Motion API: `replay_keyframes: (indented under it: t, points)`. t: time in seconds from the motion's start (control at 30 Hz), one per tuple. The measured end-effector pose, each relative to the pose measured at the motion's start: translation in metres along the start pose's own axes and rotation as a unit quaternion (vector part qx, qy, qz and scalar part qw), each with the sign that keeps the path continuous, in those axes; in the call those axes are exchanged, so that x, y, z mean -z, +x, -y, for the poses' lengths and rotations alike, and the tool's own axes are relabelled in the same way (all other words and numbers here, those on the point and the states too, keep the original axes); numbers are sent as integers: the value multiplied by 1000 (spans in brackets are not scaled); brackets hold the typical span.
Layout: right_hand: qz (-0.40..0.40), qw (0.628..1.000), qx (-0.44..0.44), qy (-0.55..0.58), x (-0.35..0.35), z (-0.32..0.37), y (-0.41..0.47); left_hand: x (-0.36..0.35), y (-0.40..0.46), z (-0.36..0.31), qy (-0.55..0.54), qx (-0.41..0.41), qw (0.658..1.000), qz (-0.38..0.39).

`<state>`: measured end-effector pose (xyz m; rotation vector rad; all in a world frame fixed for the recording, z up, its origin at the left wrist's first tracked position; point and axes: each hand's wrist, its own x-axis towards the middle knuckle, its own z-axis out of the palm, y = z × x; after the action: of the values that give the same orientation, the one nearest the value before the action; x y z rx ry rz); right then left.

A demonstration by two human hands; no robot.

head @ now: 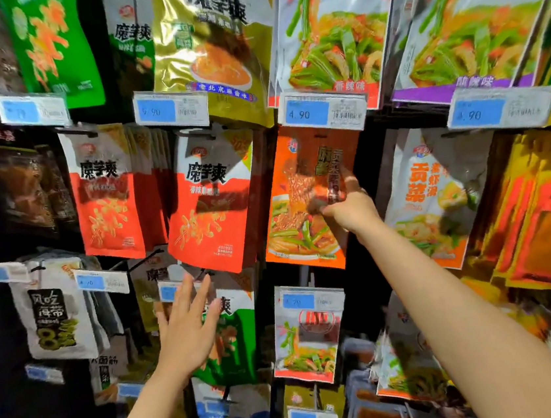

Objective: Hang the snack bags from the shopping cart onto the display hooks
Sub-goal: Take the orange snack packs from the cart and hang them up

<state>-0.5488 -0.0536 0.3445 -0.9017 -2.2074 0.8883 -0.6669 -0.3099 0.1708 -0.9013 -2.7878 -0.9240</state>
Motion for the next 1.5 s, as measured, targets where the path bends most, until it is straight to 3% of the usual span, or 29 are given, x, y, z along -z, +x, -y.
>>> replay_keyframes:
  t: [0.17, 0.67, 0.87, 1.13, 1.33, 1.5]
  points:
    - [-3, 999, -4, -37, 4, 3, -5, 7, -4, -7, -8, 5, 1000, 14]
    - [-14, 999, 37, 5, 22, -10, -49, 15, -7, -17, -73, -6, 997, -3]
    - [-16, 993, 110, 34, 16, -8, -81, 17, -10, -29, -119, -51, 985, -114]
    - [124, 957, 162, 208, -38, 16, -80, 46, 0, -49, -213, -55, 947, -235]
    - [170, 934, 159, 272, -114, 54, -81, 96, 28, 10, -181, -20, 933, -311]
    - [143, 930, 127, 315, -173, 94, -61, 140, 74, 69, -291, 2, 889, -355]
